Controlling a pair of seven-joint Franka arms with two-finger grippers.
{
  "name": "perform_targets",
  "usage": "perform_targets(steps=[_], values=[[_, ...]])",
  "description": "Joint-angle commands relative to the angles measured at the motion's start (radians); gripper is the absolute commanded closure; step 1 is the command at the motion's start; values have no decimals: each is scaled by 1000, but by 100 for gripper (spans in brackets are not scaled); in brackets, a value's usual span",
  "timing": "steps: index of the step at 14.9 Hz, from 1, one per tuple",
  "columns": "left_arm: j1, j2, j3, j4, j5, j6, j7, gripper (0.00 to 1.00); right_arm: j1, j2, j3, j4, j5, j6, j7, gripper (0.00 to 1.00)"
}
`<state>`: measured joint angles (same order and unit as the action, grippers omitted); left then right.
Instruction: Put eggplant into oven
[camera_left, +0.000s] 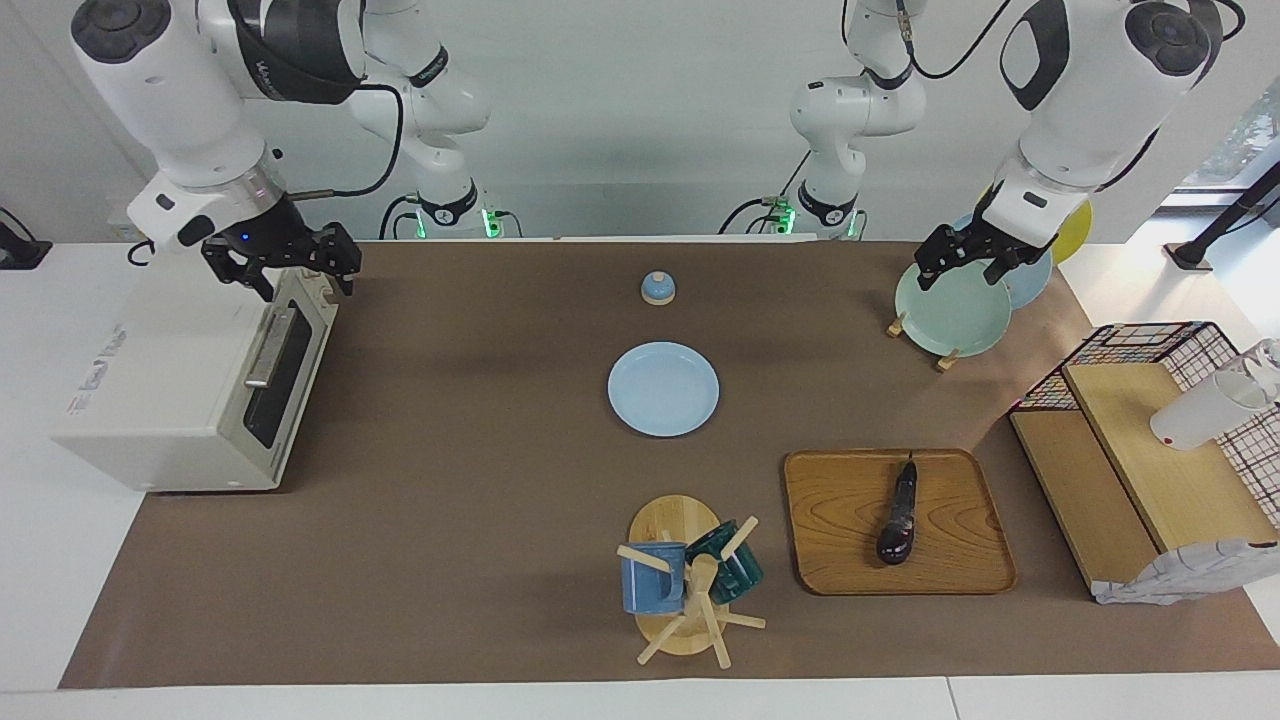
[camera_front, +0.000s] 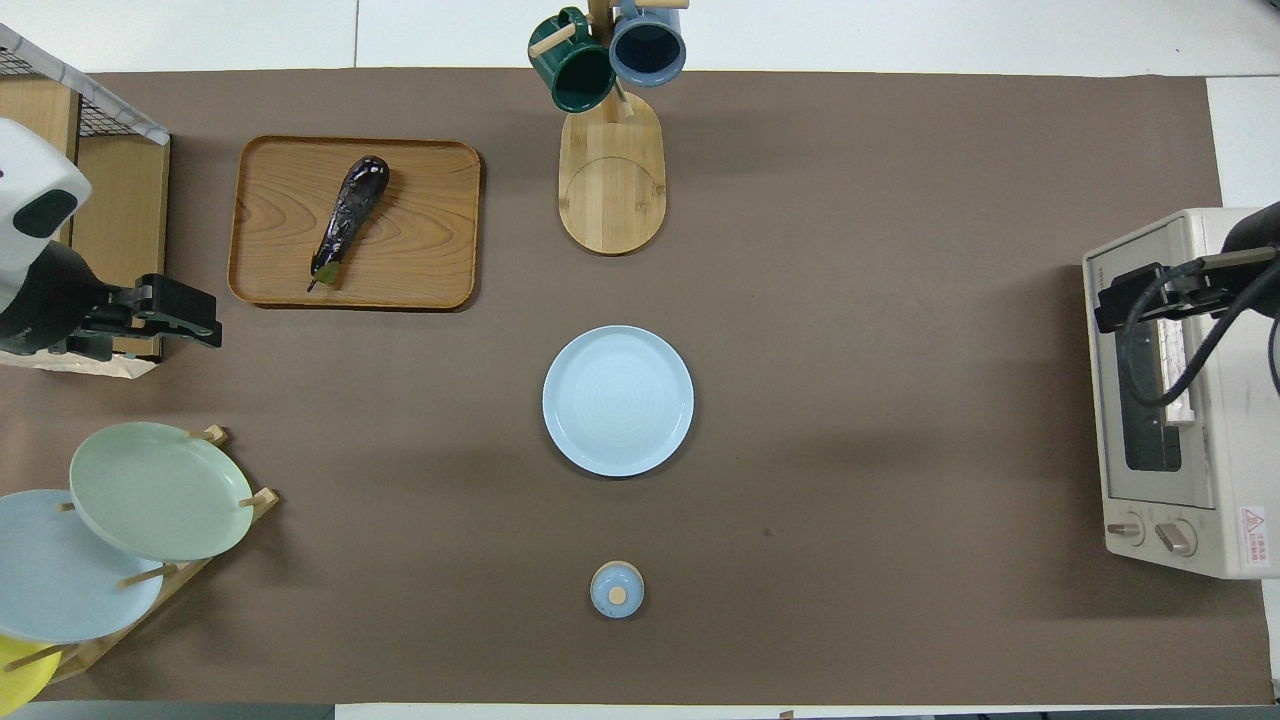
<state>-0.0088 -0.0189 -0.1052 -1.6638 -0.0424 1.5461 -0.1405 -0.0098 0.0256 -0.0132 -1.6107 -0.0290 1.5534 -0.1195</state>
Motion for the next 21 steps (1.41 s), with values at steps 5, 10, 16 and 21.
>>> perform_targets(steps=[5, 10, 16, 21], values=[[12, -4, -11, 3, 13, 9, 1, 0, 5, -1, -5, 11, 14, -3, 32, 0], [12, -4, -11, 1, 13, 8, -1, 0, 1, -24, -5, -38, 15, 5, 5, 0], [12, -10, -13, -4, 13, 28, -1, 0, -13, -56, -10, -116, -8, 74, -31, 100], [10, -4, -11, -4, 13, 127, -4, 0, -51, -95, -10, -248, -147, 189, 26, 100]])
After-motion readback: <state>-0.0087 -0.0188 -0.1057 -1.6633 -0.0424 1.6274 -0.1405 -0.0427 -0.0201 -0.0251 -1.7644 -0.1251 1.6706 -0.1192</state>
